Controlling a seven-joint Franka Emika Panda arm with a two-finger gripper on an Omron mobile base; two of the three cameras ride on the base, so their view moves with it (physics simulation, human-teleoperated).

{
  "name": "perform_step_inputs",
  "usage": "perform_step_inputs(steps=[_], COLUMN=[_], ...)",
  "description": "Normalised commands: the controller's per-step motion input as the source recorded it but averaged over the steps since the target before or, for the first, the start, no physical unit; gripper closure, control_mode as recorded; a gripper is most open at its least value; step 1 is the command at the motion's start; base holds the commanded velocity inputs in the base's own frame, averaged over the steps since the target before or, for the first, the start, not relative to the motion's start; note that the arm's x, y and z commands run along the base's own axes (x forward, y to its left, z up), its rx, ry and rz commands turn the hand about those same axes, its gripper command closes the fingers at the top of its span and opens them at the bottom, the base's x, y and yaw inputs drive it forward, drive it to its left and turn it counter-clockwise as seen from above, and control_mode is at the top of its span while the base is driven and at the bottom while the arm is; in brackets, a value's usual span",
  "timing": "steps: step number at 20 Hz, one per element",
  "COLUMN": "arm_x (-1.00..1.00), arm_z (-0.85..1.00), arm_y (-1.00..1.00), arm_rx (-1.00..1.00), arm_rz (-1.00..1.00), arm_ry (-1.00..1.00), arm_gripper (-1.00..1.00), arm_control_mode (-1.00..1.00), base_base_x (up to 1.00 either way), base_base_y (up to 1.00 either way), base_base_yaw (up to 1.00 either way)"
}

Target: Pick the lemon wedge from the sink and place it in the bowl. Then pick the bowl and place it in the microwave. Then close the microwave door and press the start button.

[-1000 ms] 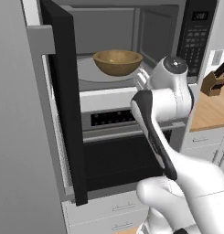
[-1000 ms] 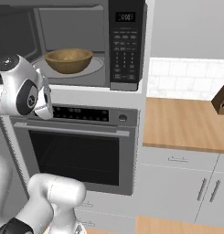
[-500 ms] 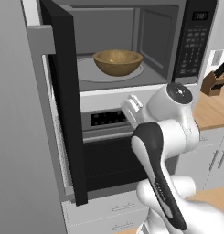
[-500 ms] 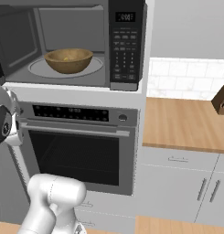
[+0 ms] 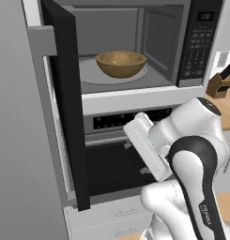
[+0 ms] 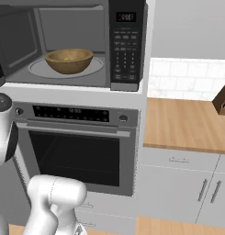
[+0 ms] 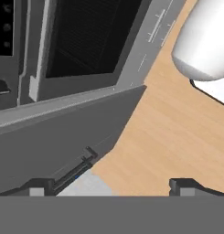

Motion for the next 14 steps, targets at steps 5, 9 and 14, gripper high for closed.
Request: perform_step_inputs(steps=[5,9,14], arm_x=[-0.24,-0.47,-1.0], arm_z=[-0.45,-0.91,-0.87], arm_y=[0.82,0.82,0.05], arm_rx=[0.3,0.04,-0.04], arm_rz=[0.09,0.0,0.0], arm_ry=[0.15,0.06,-0.08], arm_gripper=[-1.0,-1.0,-1.0], arm_control_mode=[-1.0,-1.0,-1.0], base_base_x=[0.0,0.0,0.0], base_base_y=[0.0,0.0,0.0], base_base_yaw=[0.0,0.0,0.0])
